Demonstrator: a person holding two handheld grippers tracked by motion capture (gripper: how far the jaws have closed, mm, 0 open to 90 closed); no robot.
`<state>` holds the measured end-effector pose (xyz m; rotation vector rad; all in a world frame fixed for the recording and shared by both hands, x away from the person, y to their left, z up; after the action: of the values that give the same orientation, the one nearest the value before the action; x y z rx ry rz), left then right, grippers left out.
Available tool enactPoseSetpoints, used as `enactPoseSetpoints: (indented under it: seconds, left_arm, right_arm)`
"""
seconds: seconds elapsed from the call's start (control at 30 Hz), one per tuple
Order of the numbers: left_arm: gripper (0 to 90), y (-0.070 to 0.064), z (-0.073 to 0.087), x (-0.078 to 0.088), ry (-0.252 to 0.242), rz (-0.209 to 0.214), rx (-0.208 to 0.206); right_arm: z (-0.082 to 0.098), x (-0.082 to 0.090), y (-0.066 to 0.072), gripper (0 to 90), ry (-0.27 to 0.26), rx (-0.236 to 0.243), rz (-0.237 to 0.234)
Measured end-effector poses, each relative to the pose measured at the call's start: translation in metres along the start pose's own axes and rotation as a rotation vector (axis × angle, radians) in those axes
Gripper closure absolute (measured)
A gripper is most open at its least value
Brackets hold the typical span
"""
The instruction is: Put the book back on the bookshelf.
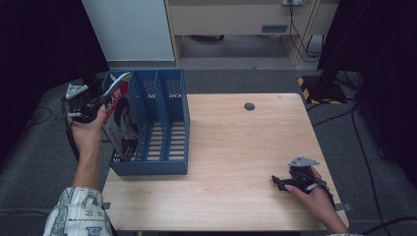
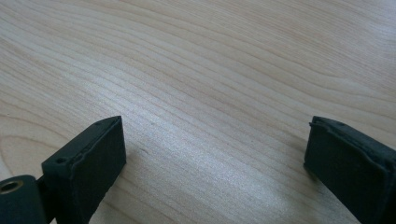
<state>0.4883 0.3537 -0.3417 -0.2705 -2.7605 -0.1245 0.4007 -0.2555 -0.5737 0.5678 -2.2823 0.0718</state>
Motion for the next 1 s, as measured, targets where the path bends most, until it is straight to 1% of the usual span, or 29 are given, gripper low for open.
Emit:
enactPoseSetpoints:
  seconds: [0.2,0.5,0.53,0.6,0.67,0.7,0.77,0.8,0.83,0.87,0.93,0.97,1.0]
  left_arm:
    - [85.8,0.000,0.000,0.001,0.009,0.005,-0.005]
    - [84.6,0.002,0.001,0.003,0.009,0.008,0.002]
    - [84.6,0.002,0.001,0.004,0.011,0.011,-0.005]
    - [84.6,0.002,0.001,0.004,0.013,0.009,-0.007]
    - [84.0,0.002,0.000,0.005,0.007,0.008,0.001]
    - [83.5,0.002,-0.002,0.007,-0.004,0.010,0.003]
    - [80.6,0.001,-0.007,0.010,-0.012,0.008,-0.005]
    - [77.5,0.000,-0.011,0.012,-0.018,0.006,-0.009]
    - [72.7,0.000,-0.011,0.012,-0.018,0.006,-0.009]
    - [67.2,-0.001,-0.022,0.019,-0.048,-0.004,-0.018]
    - [64.2,-0.006,-0.032,0.026,-0.074,0.010,-0.033]
    - [62.3,-0.006,-0.032,0.026,-0.074,0.010,-0.033]
    - [59.7,-0.012,-0.039,0.029,-0.082,0.021,-0.058]
  right_arm:
    - [0.000,0.000,0.000,5.7,0.001,0.002,-0.001]
    - [0.000,0.000,0.000,5.7,0.000,0.000,0.000]
    - [0.000,0.000,0.000,5.7,0.000,0.000,0.000]
    - [0.000,0.000,0.000,5.7,0.000,0.000,0.000]
    - [0.000,0.000,0.000,5.7,0.000,0.000,0.000]
    - [0.000,0.000,0.000,5.7,0.000,0.000,0.000]
    - [0.000,0.000,0.000,5.7,0.000,0.000,0.000]
    - [0.000,0.000,0.000,5.7,0.001,0.002,-0.001]
    - [0.000,0.000,0.000,5.7,0.001,0.002,-0.001]
    - [0.000,0.000,0.000,5.7,0.000,0.000,0.000]
    - [0.000,0.000,0.000,5.7,0.001,0.001,-0.001]
    - [0.000,0.000,0.000,5.7,0.001,0.001,-0.001]
    - [0.000,0.000,0.000,5.7,0.000,0.000,0.000]
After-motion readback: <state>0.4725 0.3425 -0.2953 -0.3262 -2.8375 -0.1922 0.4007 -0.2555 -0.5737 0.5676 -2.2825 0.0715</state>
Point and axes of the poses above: each handheld gripper's, and its own axes: x roughly backward along the jaws, z roughly out of its underside, y roughly to its left, the point moved 5 cm from there along -x, roughly forward along the jaws, and after that the axes turned 9 degrees about -x, right-handed, at the moved point
